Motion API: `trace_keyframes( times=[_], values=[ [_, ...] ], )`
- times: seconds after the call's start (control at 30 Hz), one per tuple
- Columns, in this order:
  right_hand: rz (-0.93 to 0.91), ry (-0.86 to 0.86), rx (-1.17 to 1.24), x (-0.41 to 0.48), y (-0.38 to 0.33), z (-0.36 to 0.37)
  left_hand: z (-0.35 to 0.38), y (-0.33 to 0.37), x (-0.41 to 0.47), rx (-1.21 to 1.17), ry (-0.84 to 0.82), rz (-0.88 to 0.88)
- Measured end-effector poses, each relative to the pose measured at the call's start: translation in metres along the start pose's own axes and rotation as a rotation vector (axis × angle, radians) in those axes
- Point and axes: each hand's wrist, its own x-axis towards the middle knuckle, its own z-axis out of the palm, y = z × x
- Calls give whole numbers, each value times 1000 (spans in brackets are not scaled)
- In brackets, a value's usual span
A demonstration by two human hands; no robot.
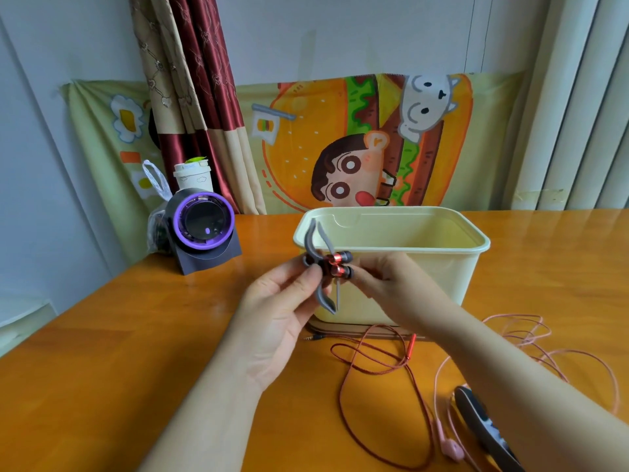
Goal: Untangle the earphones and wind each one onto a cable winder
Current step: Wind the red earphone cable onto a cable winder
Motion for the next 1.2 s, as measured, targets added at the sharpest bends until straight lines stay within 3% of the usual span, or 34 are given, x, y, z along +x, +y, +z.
trace_keyframes(
  times=[0.1, 0.27, 0.4, 0.53, 0.73, 0.9, 1.0, 1.1, 1.2],
  values=[
    [-64, -139, -96, -3, -4, 14, -2, 1, 2, -111, 95, -18],
    [-125, -227, -230, -4, -7, 21, -9, -5, 6, -63, 289, -30],
    [-194, -277, -337, -6, -14, 19, -14, -11, 7, 198, 343, 37],
    [-226, -129, -262, -7, -32, -6, -16, -10, 5, 604, 317, 191],
    [-171, 187, -81, -7, -37, -37, -6, -9, 1, 763, 68, 229],
    [-83, 296, -14, -1, -21, -33, -4, -5, -3, 660, -119, 211],
    [-25, 235, 19, 1, -13, -22, 0, -4, -4, 441, -200, 161],
    [-3, 27, -57, -1, -7, -1, 4, -4, -2, 61, -114, 83],
    [-26, -173, -162, -4, -8, 15, -5, -1, 3, -49, 95, 70]
  ],
)
